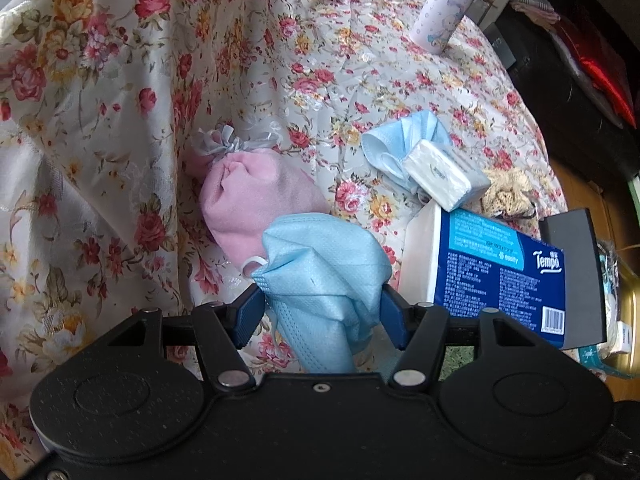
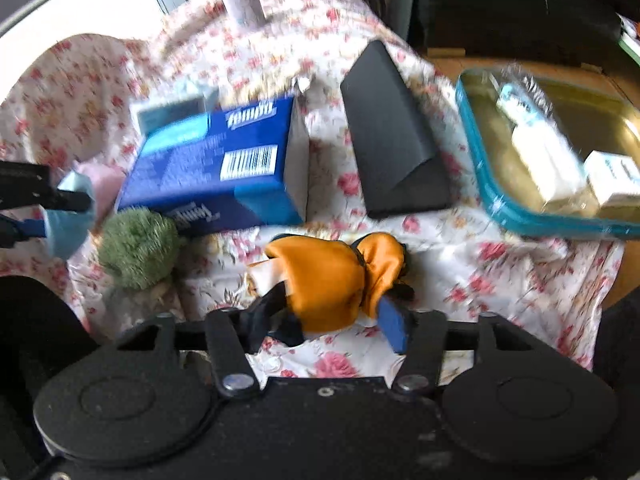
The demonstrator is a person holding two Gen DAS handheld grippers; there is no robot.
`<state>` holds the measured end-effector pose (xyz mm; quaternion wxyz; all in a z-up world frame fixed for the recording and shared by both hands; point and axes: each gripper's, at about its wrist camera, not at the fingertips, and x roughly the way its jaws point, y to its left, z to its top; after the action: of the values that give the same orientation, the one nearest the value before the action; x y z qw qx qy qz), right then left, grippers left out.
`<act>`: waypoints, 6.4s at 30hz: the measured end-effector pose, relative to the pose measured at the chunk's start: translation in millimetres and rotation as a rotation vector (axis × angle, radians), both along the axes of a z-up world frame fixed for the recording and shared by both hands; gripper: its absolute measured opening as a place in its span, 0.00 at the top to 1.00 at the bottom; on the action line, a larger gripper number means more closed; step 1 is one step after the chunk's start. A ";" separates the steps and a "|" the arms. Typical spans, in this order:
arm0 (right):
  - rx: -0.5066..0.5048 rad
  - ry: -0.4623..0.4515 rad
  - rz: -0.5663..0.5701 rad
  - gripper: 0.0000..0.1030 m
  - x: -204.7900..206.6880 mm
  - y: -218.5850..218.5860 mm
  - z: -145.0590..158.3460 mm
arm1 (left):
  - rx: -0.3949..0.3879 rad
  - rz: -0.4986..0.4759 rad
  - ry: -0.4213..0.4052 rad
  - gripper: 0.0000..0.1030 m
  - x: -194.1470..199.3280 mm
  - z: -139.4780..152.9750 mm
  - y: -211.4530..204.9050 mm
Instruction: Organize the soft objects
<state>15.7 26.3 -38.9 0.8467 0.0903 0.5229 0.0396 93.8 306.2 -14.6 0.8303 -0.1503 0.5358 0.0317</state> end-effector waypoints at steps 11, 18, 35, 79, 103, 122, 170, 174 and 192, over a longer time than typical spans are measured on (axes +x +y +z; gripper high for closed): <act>-0.074 -0.064 0.125 0.21 -13.2 -5.8 -8.7 | 0.015 0.043 -0.024 0.44 -3.3 4.8 0.8; -0.114 -0.099 0.178 0.01 -12.5 3.4 -29.5 | 0.016 0.047 -0.009 0.44 -0.1 1.6 2.3; -0.027 -0.286 0.228 0.26 -23.9 -10.2 -7.2 | 0.073 0.074 -0.148 0.44 -18.4 24.2 0.1; -0.086 -0.435 -0.619 0.25 74.1 -293.8 -5.8 | 0.090 -0.606 -0.123 0.22 29.4 33.7 -371.9; -0.078 -0.440 -0.654 0.08 66.0 -295.0 -6.7 | 0.087 -0.526 -0.109 0.19 16.9 30.3 -330.8; -0.159 -0.416 -0.611 0.07 68.7 -271.4 -8.1 | 0.178 -0.223 -0.150 0.15 -1.0 48.0 -185.2; -0.023 -0.229 0.409 0.54 -48.5 73.6 4.8 | 0.167 0.038 -0.250 0.11 5.7 19.4 -14.0; -0.004 -0.175 0.448 0.61 -50.9 74.6 -4.4 | 0.170 0.035 -0.249 0.11 5.8 18.3 -15.8; 0.258 0.092 0.484 0.79 -13.2 65.8 -26.8 | 0.126 -0.002 -0.220 0.11 8.3 15.5 -15.1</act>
<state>2.5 92.1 -65.7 0.7693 0.0714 0.5580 0.3030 102.1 291.1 0.9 0.8919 -0.0998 0.4385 0.0479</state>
